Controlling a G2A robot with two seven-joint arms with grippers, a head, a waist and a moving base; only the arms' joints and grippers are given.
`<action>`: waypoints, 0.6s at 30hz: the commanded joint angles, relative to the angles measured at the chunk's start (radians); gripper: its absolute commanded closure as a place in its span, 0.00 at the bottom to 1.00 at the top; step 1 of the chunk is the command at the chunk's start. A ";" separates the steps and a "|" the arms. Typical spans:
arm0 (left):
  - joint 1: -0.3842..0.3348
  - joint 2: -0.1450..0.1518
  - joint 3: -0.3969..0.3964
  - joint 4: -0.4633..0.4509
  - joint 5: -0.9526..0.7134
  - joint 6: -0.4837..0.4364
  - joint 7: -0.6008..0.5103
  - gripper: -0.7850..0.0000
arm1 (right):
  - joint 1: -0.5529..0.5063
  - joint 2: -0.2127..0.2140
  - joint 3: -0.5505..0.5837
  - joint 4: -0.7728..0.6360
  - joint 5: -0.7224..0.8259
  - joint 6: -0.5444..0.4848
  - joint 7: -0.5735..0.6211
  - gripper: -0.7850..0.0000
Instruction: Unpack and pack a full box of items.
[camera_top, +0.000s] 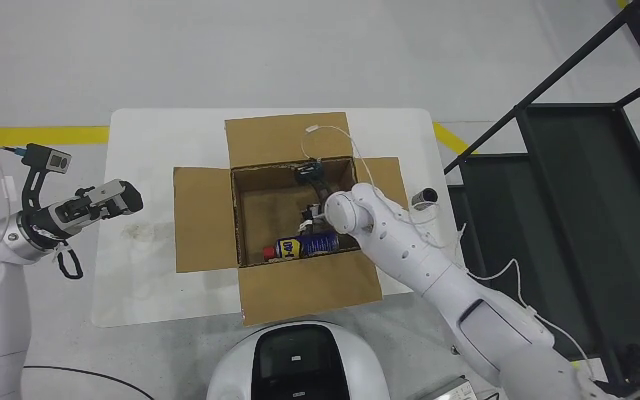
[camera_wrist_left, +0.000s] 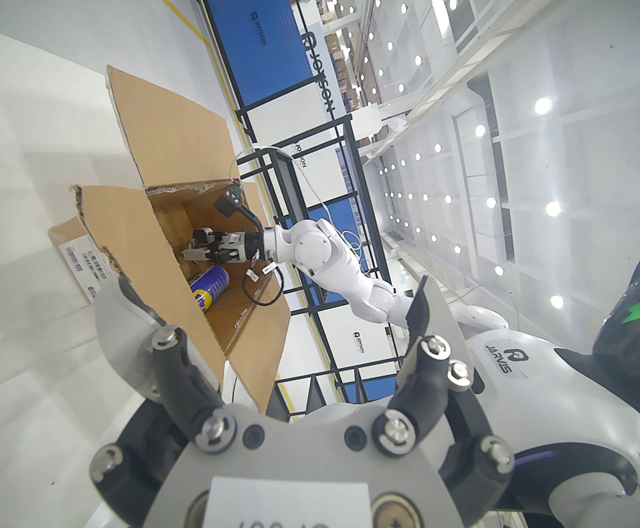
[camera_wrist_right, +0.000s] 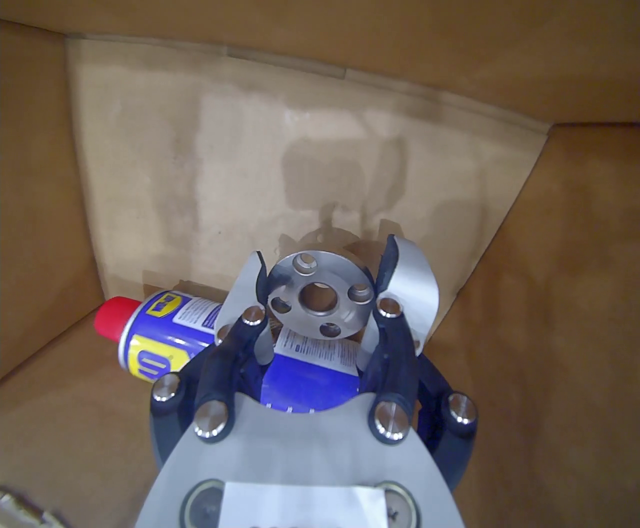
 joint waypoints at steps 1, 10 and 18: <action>0.000 0.000 0.000 0.000 0.000 0.000 0.000 0.00 | -0.028 0.015 0.034 -0.072 -0.012 -0.012 0.026 1.00; 0.000 0.000 0.000 0.000 0.000 0.000 0.000 0.00 | -0.161 0.072 0.188 -0.341 -0.035 -0.059 0.118 1.00; 0.000 0.000 0.000 0.000 0.000 0.000 0.000 0.00 | -0.174 0.075 0.199 -0.355 -0.030 -0.067 0.118 1.00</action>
